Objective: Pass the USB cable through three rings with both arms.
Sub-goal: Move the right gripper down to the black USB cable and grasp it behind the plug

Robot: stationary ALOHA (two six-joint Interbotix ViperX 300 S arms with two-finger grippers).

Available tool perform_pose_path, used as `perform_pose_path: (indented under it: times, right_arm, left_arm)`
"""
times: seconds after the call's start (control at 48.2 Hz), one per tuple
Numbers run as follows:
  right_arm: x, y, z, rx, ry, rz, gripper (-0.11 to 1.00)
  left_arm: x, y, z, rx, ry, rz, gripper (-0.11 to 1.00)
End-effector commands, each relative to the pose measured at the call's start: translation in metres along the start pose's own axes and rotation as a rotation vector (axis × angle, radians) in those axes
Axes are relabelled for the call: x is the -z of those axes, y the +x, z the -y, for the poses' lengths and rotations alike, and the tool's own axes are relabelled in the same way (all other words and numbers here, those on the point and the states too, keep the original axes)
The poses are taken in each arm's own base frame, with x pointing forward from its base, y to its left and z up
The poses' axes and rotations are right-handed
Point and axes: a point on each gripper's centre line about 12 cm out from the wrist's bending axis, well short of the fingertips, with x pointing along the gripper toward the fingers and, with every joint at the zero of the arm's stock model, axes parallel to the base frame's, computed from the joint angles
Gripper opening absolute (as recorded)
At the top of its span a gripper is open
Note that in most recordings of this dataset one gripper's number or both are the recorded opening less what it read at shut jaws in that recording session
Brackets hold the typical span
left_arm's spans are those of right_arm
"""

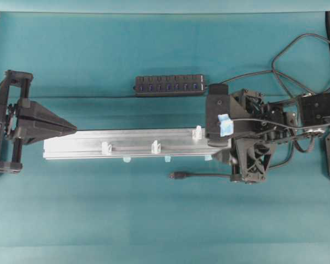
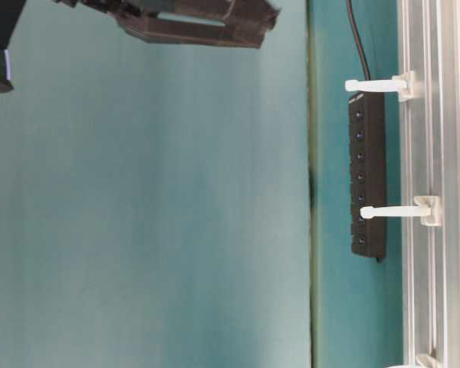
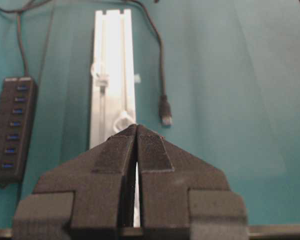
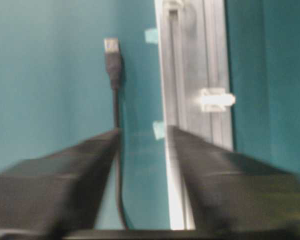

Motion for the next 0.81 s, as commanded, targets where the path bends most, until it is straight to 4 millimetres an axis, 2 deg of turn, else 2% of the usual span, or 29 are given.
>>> perform_pose_path:
  times: [0.0,0.124,0.187,0.29,0.456,0.663,0.726,0.788]
  right_arm:
    - [-0.008,-0.005,-0.002,-0.002,0.001,0.011,0.38]
    - [-0.009,0.001,-0.002,0.001,-0.001,-0.018,0.74]
    - [-0.008,0.006,-0.002,0.002,-0.001,-0.034,0.87]
    - [-0.007,0.011,-0.002,0.004,-0.003,-0.044,0.82]
    - [-0.007,0.012,-0.002,0.003,-0.003,-0.047,0.83]
    - [-0.008,0.013,-0.002,0.003,-0.001,-0.04,0.83]
    - [-0.007,0.013,-0.002,0.003,-0.002,-0.041,0.83]
    - [-0.007,0.013,-0.002,0.004,-0.003,-0.04,0.83]
  left_arm:
    - [-0.009,-0.001,-0.001,-0.004,0.003,0.02,0.02]
    - [-0.009,-0.001,-0.001,-0.003,0.002,0.023,0.02]
    - [-0.011,-0.001,-0.001,-0.003,-0.01,0.032,0.02]
    - [-0.011,-0.002,-0.002,-0.008,-0.035,0.031,0.02]
    - [-0.008,-0.001,-0.009,-0.034,-0.102,0.011,0.02]
    - [-0.009,-0.003,-0.009,-0.037,-0.102,0.016,0.03]
    - [-0.007,-0.002,-0.01,-0.04,-0.103,0.011,0.1]
    - [-0.007,-0.002,-0.01,-0.04,-0.104,0.008,0.24]
